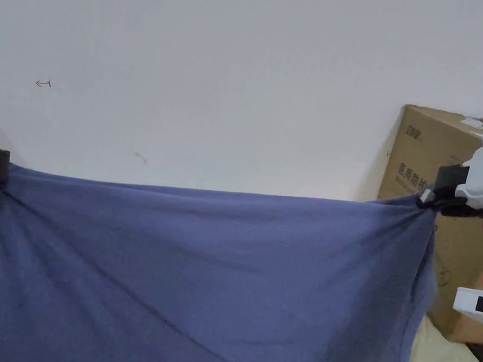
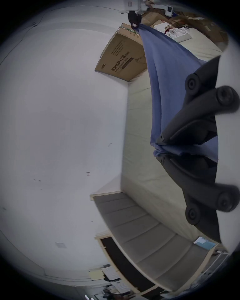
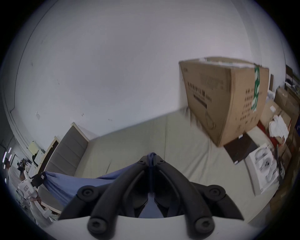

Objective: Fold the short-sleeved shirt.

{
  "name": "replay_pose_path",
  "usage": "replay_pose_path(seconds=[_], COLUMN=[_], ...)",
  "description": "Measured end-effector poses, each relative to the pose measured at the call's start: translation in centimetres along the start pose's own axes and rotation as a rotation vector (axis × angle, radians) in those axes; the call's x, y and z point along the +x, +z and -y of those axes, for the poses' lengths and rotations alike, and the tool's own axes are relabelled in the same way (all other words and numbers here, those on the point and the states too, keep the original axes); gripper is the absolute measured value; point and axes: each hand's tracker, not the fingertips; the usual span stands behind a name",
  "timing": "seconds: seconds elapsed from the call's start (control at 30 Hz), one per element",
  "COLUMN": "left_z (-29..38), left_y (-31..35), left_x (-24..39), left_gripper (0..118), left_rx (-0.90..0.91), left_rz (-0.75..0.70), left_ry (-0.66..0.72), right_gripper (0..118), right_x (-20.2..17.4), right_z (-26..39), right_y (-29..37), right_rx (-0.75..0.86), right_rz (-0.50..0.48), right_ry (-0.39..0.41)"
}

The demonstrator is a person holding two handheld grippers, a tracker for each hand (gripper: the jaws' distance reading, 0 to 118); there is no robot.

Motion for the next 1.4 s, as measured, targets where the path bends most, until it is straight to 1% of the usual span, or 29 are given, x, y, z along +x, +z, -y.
replay_pose_path(seconds=[0.1, 0.2, 0.3, 0.37, 0.47, 0.53, 0.6, 0.67, 0.7, 0.77, 0.87, 1.0, 1.03, 1.1, 1.13, 1.23, 1.27, 1.33, 1.37, 1.4], left_z=[-3.6, -6.9, -10.4, -12.7, -15.1, -16.1, -16.4, -16.3, -16.2, -15.6, -14.1, -11.5, -10.5, -8.2, -6.9, -2.3, -0.2, 3.8, 6.0, 8.0], left_y=[-0.8, -1.2, -1.9, -2.2, -2.4, -2.6, -2.5, -2.7, -2.9, -3.5, -4.6, -7.8, -9.1, -11.6, -13.2, -18.7, -20.4, -23.5, -24.8, -25.7], left_x=[0.1, 0.0, 0.6, 1.1, 1.4, 1.7, 1.5, 1.2, 1.2, 1.4, 1.9, 2.6, 2.9, 3.6, 3.9, 4.6, 4.9, 5.1, 5.2, 5.2], left_gripper=[8, 8, 8, 8, 8, 8, 8, 8, 8, 8, 8, 8, 8, 8, 8, 8, 8, 8, 8, 8], left_rx=[0.033, 0.061, 0.099, 0.123, 0.146, 0.166, 0.193, 0.220, 0.214, 0.203, 0.181, 0.130, 0.111, 0.045, 0.002, -0.101, -0.142, -0.209, -0.255, -0.289], left_rz=[-0.023, -0.013, -0.042, -0.051, -0.054, -0.070, -0.069, -0.062, -0.065, -0.080, -0.079, -0.080, -0.085, -0.078, -0.077, -0.102, -0.106, -0.097, -0.089, -0.087], left_ry=[-0.027, -0.019, -0.082, -0.074, -0.074, -0.105, -0.080, -0.034, -0.042, -0.057, -0.069, -0.094, -0.104, -0.131, -0.145, -0.188, -0.202, -0.211, -0.207, -0.200], right_gripper=[4, 4, 4, 4, 4, 4, 4, 4, 4, 4, 4, 4, 4, 4, 4, 4, 4, 4, 4, 4], right_x=[-1.6, -2.7, -3.9, -5.1, -6.4, -7.1, -7.8, -8.5, -8.7, -8.7, -7.9, -5.7, -5.2, -4.5, -4.1, -2.7, -1.8, 0.1, 1.1, 2.1], right_z=[-3.2, -6.7, -10.2, -12.2, -14.3, -15.7, -16.6, -17.0, -17.0, -16.7, -15.6, -14.1, -13.5, -11.7, -10.8, -6.4, -4.5, -0.7, 1.5, 3.6], right_y=[0.7, 0.6, 0.3, 0.7, 1.6, 2.8, 4.2, 5.5, 5.8, 5.7, 3.8, -0.7, -2.3, -5.6, -7.7, -13.9, -16.3, -20.6, -22.6, -24.3], right_rx=[0.037, 0.068, 0.082, 0.100, 0.135, 0.158, 0.199, 0.248, 0.247, 0.235, 0.222, 0.151, 0.129, 0.087, 0.062, -0.031, -0.064, -0.141, -0.186, -0.234], right_rz=[-0.019, -0.012, -0.011, 0.001, 0.023, 0.019, 0.004, -0.010, -0.010, -0.001, 0.018, 0.043, 0.061, 0.119, 0.153, 0.212, 0.231, 0.268, 0.287, 0.300], right_ry=[-0.023, -0.034, -0.056, -0.063, -0.044, -0.047, -0.040, -0.013, -0.002, 0.010, 0.013, -0.029, -0.035, -0.014, 0.010, 0.022, -0.007, -0.030, -0.038, -0.030])
